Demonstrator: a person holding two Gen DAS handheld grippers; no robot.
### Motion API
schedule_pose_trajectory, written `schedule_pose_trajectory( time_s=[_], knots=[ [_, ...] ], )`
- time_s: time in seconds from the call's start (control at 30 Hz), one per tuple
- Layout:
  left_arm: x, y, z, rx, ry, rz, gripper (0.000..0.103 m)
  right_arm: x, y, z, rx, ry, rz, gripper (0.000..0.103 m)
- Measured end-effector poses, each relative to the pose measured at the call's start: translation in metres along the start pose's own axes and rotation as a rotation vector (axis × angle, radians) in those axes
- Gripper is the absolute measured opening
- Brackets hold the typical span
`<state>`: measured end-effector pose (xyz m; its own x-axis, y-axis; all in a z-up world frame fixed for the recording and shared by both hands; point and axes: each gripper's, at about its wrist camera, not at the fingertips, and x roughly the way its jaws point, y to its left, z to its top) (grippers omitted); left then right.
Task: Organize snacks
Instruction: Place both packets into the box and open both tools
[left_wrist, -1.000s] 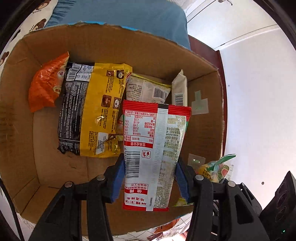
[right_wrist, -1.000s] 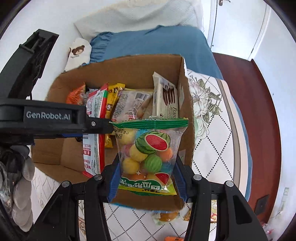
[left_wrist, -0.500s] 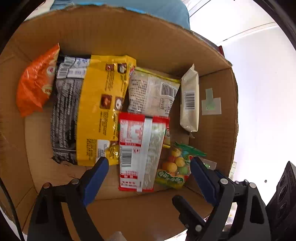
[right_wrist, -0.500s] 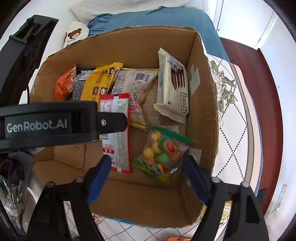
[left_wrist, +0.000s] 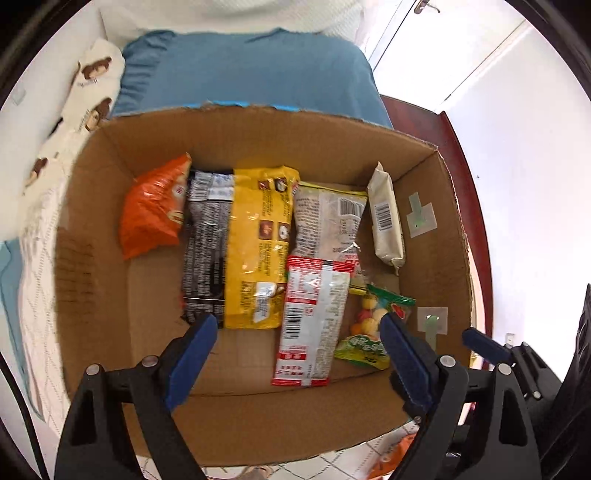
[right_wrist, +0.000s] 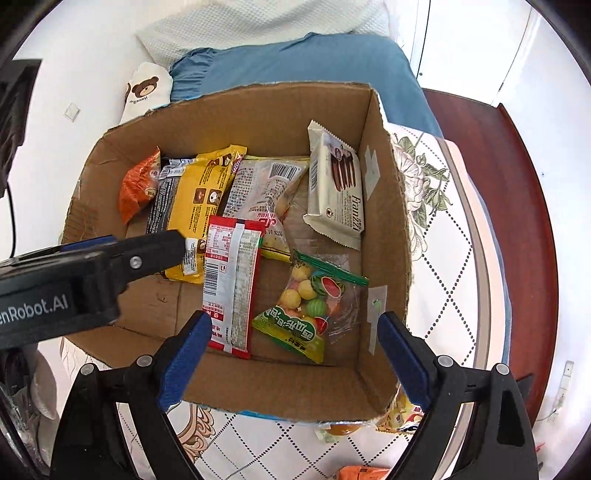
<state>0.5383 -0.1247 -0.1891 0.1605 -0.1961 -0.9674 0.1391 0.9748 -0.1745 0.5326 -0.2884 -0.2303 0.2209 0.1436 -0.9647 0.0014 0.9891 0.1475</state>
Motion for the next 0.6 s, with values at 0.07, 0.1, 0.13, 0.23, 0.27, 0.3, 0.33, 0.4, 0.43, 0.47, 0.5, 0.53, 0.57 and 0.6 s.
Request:
schedule_pose_trajectory(
  time_s=[0.07,0.1,0.13,0.23,0.27,0.3,0.33,0.4,0.43,0.47,0.5,0.53,0.57,0.6],
  knots=[
    [-0.006,0.002,-0.007,0.01,-0.033,0.022,0.09,-0.005,0.001,-0.005,0.002,-0.014,-0.001,0.093],
    [-0.01,0.004,-0.01,0.013,-0.047,0.031,0.09,-0.008,0.0,-0.006,0.003,-0.021,0.001,0.093],
    [-0.013,0.008,-0.013,0.016,-0.061,0.041,0.09,-0.011,0.001,-0.009,0.004,-0.03,0.002,0.093],
    [-0.023,0.013,-0.024,0.027,-0.102,0.071,0.09,-0.021,0.002,-0.016,0.001,-0.062,-0.011,0.093],
    [-0.026,0.015,-0.029,0.032,-0.116,0.079,0.09,-0.025,0.003,-0.018,0.001,-0.073,-0.013,0.093],
    [-0.03,0.017,-0.033,0.037,-0.126,0.085,0.09,-0.029,0.004,-0.021,0.001,-0.081,-0.014,0.093],
    [-0.034,0.019,-0.038,0.039,-0.136,0.091,0.09,-0.032,0.006,-0.023,-0.001,-0.089,-0.017,0.093],
    [-0.04,0.022,-0.047,0.042,-0.155,0.098,0.09,-0.039,0.008,-0.029,-0.005,-0.111,-0.025,0.093],
    [-0.044,0.024,-0.052,0.041,-0.164,0.1,0.09,-0.043,0.009,-0.032,-0.008,-0.122,-0.029,0.093],
    [-0.048,0.026,-0.056,0.04,-0.173,0.098,0.09,-0.047,0.011,-0.035,-0.01,-0.133,-0.031,0.093],
    [-0.051,0.028,-0.061,0.041,-0.179,0.095,0.09,-0.051,0.013,-0.038,-0.011,-0.143,-0.031,0.093],
    [-0.053,0.029,-0.065,0.041,-0.184,0.096,0.09,-0.054,0.014,-0.04,-0.013,-0.152,-0.029,0.093],
    [-0.056,0.03,-0.069,0.041,-0.193,0.098,0.09,-0.059,0.016,-0.044,-0.015,-0.163,-0.028,0.093],
    [-0.06,0.032,-0.075,0.043,-0.202,0.102,0.09,-0.063,0.017,-0.048,-0.015,-0.175,-0.027,0.093]
  ],
)
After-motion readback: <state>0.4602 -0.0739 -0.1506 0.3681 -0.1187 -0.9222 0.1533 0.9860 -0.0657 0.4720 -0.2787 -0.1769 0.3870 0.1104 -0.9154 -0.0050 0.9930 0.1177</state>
